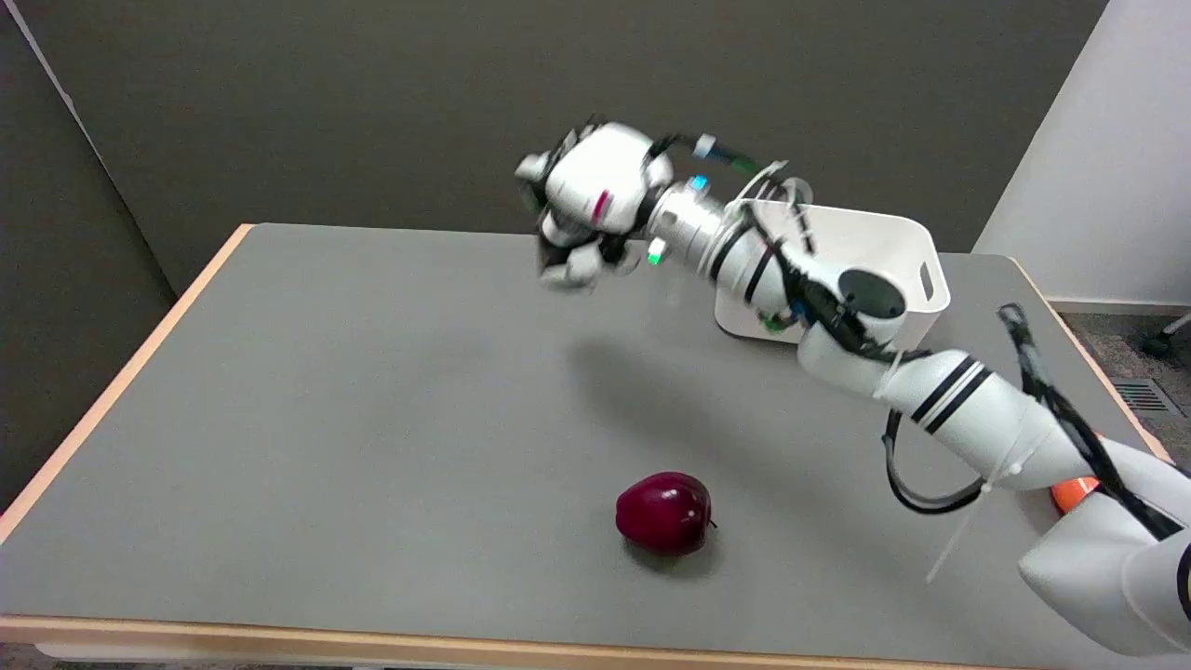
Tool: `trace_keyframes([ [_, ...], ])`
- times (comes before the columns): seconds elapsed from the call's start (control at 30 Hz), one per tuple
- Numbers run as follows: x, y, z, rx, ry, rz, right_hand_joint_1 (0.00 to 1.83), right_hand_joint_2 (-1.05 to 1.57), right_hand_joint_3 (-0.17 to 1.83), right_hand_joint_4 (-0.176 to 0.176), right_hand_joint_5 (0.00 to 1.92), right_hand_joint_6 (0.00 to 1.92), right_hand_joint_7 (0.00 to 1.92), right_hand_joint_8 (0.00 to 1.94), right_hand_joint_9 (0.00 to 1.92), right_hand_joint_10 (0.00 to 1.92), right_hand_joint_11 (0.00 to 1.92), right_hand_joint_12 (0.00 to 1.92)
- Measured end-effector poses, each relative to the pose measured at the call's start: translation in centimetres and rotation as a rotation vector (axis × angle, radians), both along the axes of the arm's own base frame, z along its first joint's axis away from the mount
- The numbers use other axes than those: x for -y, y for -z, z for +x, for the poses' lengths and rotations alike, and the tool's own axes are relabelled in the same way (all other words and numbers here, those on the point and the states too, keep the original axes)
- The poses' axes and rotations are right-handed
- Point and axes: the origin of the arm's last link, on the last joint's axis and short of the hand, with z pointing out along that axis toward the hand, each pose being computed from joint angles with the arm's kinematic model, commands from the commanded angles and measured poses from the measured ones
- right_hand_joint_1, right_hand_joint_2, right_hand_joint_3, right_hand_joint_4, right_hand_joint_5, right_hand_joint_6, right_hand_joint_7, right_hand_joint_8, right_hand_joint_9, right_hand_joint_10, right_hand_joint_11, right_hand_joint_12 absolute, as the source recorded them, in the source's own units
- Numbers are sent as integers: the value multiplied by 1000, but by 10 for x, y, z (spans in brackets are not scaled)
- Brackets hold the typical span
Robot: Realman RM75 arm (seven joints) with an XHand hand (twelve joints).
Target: Place the black can into the white box.
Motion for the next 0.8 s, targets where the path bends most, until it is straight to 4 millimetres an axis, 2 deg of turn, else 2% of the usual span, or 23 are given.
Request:
trace_keyframes([
  [0.17, 15, -45, 34, -16, -95, -205, 1203, 1114, 295, -176, 582, 1458, 881, 1413, 772, 1302, 606, 1639],
  [0.23, 18, -63, 42, -12, -111, -272, 1203, 1118, 285, -176, 581, 1457, 881, 1412, 772, 1305, 593, 1670],
  [0.4, 22, -121, 54, 24, -110, -475, 1202, 1125, 274, -176, 578, 1459, 878, 1416, 770, 1309, 579, 1704],
  [0.53, 17, -165, 50, 52, -81, -625, 1203, 1120, 281, -176, 581, 1455, 881, 1412, 772, 1311, 581, 1699],
  [0.63, 9, -190, 41, 62, -53, -711, 1203, 1120, 281, -176, 580, 1455, 881, 1414, 775, 1313, 585, 1688],
  [0.7, 0, -211, 30, 68, -25, -779, 1204, 1120, 282, -176, 581, 1454, 881, 1414, 777, 1314, 588, 1680],
  [0.8, -13, -231, 15, 67, 12, -850, 1206, 1110, 296, -176, 587, 1449, 885, 1408, 777, 1317, 596, 1662],
])
